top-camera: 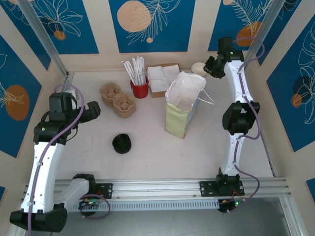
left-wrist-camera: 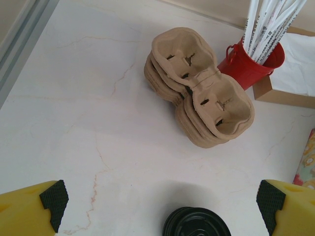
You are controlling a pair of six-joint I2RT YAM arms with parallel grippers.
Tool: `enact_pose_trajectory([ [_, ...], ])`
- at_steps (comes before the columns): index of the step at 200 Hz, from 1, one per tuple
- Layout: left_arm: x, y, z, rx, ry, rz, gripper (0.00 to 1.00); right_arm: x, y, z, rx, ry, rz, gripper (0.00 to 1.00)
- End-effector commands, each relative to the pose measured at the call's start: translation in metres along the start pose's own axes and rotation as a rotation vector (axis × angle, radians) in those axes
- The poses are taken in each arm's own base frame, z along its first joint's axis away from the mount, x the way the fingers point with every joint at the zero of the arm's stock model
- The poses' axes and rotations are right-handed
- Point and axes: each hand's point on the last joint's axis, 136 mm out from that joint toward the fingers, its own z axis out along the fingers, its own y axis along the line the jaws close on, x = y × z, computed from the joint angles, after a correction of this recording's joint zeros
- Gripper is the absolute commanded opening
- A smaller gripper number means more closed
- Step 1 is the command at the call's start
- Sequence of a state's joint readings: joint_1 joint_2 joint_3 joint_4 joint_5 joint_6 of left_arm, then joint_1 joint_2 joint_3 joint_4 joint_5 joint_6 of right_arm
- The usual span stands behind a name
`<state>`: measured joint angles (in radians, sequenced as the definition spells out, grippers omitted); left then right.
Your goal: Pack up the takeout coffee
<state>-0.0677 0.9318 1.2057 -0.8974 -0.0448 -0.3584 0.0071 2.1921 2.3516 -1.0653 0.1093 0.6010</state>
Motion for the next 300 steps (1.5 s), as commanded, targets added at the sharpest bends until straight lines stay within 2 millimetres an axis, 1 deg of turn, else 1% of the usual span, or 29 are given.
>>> enact_pose_trajectory([
  [1, -0.009, -0.005, -0.007, 0.017, -0.036, 0.000, 0.99, -0.001, 0.006, -0.007, -0.006, -0.003, -0.010, 0.05],
  [14, -0.009, -0.005, -0.008, 0.019, -0.035, 0.001, 0.99, -0.003, 0.007, -0.013, -0.003, -0.014, -0.015, 0.00],
  [35, -0.010, -0.006, -0.010, 0.022, -0.036, 0.000, 0.99, -0.008, 0.010, -0.029, -0.006, -0.038, -0.025, 0.00],
  [54, -0.011, -0.008, -0.012, 0.033, -0.038, -0.003, 0.99, -0.015, 0.017, -0.051, -0.025, -0.075, -0.032, 0.00],
  [75, -0.013, -0.010, -0.017, 0.042, -0.042, -0.005, 1.00, -0.023, 0.026, -0.084, -0.061, -0.133, -0.034, 0.00],
  [104, -0.017, -0.012, -0.026, 0.053, -0.054, -0.005, 0.99, -0.030, 0.033, -0.128, -0.118, -0.201, -0.017, 0.00],
  [116, -0.018, -0.013, -0.030, 0.060, -0.059, -0.004, 1.00, -0.031, 0.034, -0.149, -0.139, -0.230, -0.007, 0.00],
  [119, -0.019, -0.014, -0.032, 0.062, -0.063, -0.005, 0.99, -0.031, 0.033, -0.151, -0.140, -0.233, -0.006, 0.00],
  [121, -0.019, -0.014, -0.032, 0.063, -0.063, -0.004, 0.99, -0.031, 0.033, -0.158, -0.144, -0.243, -0.006, 0.00],
  [134, -0.019, -0.015, -0.037, 0.069, -0.072, -0.004, 0.99, -0.032, 0.030, -0.178, -0.151, -0.273, 0.002, 0.00],
  [138, -0.019, -0.015, -0.038, 0.071, -0.074, -0.004, 0.99, -0.031, 0.030, -0.187, -0.156, -0.285, 0.003, 0.00],
  [145, -0.019, -0.015, -0.040, 0.073, -0.077, -0.004, 0.99, -0.030, 0.028, -0.196, -0.160, -0.296, 0.006, 0.00],
  [160, -0.019, -0.015, -0.044, 0.076, -0.081, -0.004, 1.00, -0.027, 0.023, -0.222, -0.170, -0.328, 0.011, 0.00],
  [178, -0.019, -0.016, -0.047, 0.082, -0.081, -0.004, 0.99, -0.019, 0.012, -0.246, -0.164, -0.351, 0.018, 0.00],
  [200, -0.018, -0.018, -0.050, 0.095, -0.081, -0.007, 0.99, -0.008, 0.001, -0.268, -0.156, -0.373, 0.022, 0.00],
  [233, -0.015, -0.020, -0.052, 0.109, -0.073, -0.007, 0.99, 0.012, -0.024, -0.294, -0.124, -0.395, 0.041, 0.00],
  [271, -0.014, -0.019, -0.056, 0.111, -0.076, 0.002, 0.99, 0.044, -0.052, -0.310, -0.085, -0.388, 0.071, 0.00],
  [294, -0.012, -0.019, -0.056, 0.113, -0.072, 0.007, 0.99, 0.067, -0.067, -0.313, -0.059, -0.370, 0.090, 0.00],
  [300, -0.012, -0.019, -0.056, 0.114, -0.072, 0.007, 0.99, 0.074, -0.071, -0.311, -0.052, -0.359, 0.096, 0.00],
])
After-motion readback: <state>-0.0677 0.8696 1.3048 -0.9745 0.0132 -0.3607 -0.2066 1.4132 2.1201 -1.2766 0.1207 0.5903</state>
